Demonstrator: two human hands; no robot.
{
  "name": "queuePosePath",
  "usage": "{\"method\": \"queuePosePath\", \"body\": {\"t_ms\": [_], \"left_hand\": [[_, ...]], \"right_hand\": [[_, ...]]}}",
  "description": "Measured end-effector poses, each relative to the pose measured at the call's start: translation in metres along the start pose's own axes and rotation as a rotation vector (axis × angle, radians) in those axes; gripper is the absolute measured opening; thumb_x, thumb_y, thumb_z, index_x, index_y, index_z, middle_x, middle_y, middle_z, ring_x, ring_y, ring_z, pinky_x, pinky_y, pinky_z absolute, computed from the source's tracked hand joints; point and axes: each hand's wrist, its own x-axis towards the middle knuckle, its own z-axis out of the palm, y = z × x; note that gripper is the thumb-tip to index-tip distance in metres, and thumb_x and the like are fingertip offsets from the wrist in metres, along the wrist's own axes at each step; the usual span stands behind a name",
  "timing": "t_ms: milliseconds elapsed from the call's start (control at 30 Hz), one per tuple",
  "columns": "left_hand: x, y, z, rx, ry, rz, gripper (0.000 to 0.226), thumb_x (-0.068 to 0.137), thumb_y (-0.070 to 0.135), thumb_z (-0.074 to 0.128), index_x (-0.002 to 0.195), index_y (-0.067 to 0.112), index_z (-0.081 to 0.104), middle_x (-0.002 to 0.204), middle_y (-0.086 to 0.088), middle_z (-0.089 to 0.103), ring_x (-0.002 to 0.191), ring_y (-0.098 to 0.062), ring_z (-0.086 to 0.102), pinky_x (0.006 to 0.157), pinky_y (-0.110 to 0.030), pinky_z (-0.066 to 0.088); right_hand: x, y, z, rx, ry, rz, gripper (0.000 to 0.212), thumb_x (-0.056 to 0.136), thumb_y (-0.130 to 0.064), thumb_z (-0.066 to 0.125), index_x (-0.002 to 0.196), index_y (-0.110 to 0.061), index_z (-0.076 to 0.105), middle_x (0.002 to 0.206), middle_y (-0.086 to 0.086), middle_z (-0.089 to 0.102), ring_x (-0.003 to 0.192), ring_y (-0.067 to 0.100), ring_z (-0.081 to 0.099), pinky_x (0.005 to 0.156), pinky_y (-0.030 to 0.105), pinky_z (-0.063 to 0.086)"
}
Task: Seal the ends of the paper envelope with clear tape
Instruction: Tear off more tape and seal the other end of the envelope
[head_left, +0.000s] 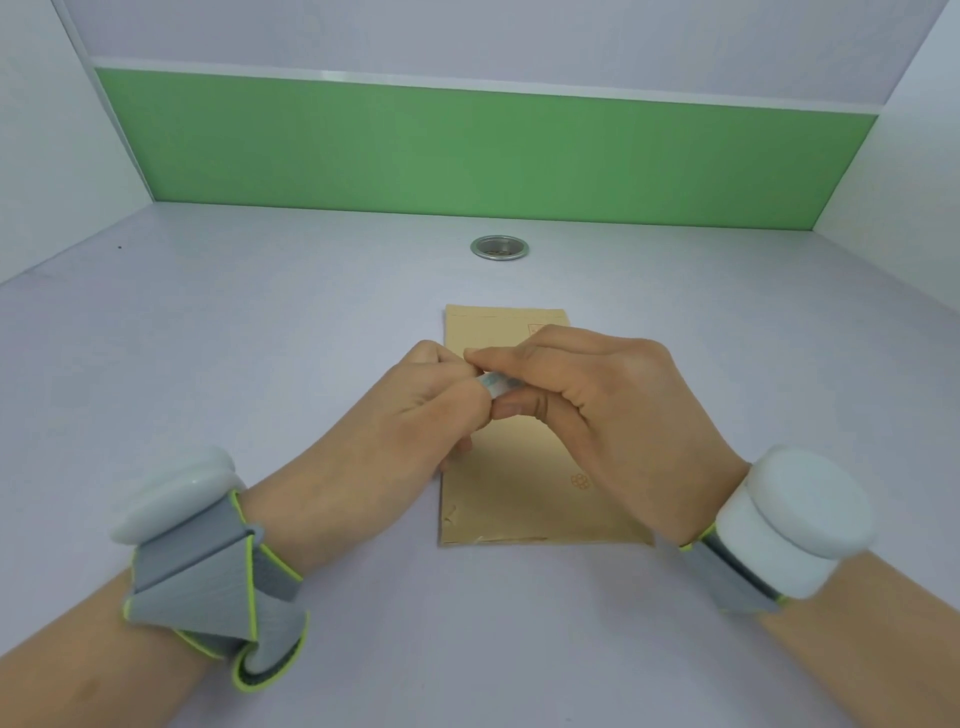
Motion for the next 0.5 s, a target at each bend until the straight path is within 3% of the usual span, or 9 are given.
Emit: {"method": "queuePosePath", "body": {"t_ms": [100, 233, 367, 500], "left_hand": [[-0.0001, 0.0006, -0.0009, -0.008, -0.010, 0.004, 0.033, 0.065, 0.036, 0.043, 0.060, 0.004, 0.045, 0.081, 0.002, 0.042, 0.060, -0.005, 0.045, 0.058, -0.019, 0.041], [0.0006, 0.0006, -0.0006, -0.059, -0.035, -0.011, 0.024, 0.056, 0.041, 0.044, 0.047, 0.019, 0.043, 0.072, 0.013, 0.041, 0.064, -0.008, 0.046, 0.059, -0.021, 0.040], [0.0010, -0.0016, -0.0009, -0.099, -0.037, 0.002, 0.025, 0.054, 0.044, 0.043, 0.044, 0.022, 0.043, 0.069, 0.015, 0.040, 0.065, -0.010, 0.044, 0.057, -0.022, 0.039], [0.0068, -0.0054, 0.0002, -0.105, -0.026, -0.036, 0.020, 0.059, 0.029, 0.044, 0.040, 0.022, 0.044, 0.064, 0.017, 0.044, 0.060, -0.009, 0.047, 0.053, -0.023, 0.039]], "right_hand": [[0.0001, 0.0001, -0.0010, 0.006, -0.019, -0.004, 0.033, 0.087, -0.027, 0.051, 0.110, -0.011, 0.068, 0.085, 0.002, 0.071, 0.074, 0.018, 0.066, 0.063, 0.037, 0.056], [-0.0004, 0.0012, -0.0025, 0.019, -0.035, -0.009, 0.029, 0.087, -0.022, 0.054, 0.111, -0.012, 0.068, 0.085, 0.002, 0.070, 0.075, 0.019, 0.067, 0.063, 0.037, 0.056], [-0.0015, 0.0024, -0.0024, 0.021, -0.054, -0.020, 0.031, 0.083, -0.009, 0.061, 0.113, -0.012, 0.067, 0.086, 0.004, 0.070, 0.077, 0.020, 0.067, 0.064, 0.039, 0.056], [-0.0021, 0.0024, -0.0017, 0.030, -0.080, -0.018, 0.034, 0.082, -0.003, 0.058, 0.114, -0.013, 0.067, 0.087, 0.003, 0.069, 0.078, 0.019, 0.066, 0.065, 0.040, 0.056]]}}
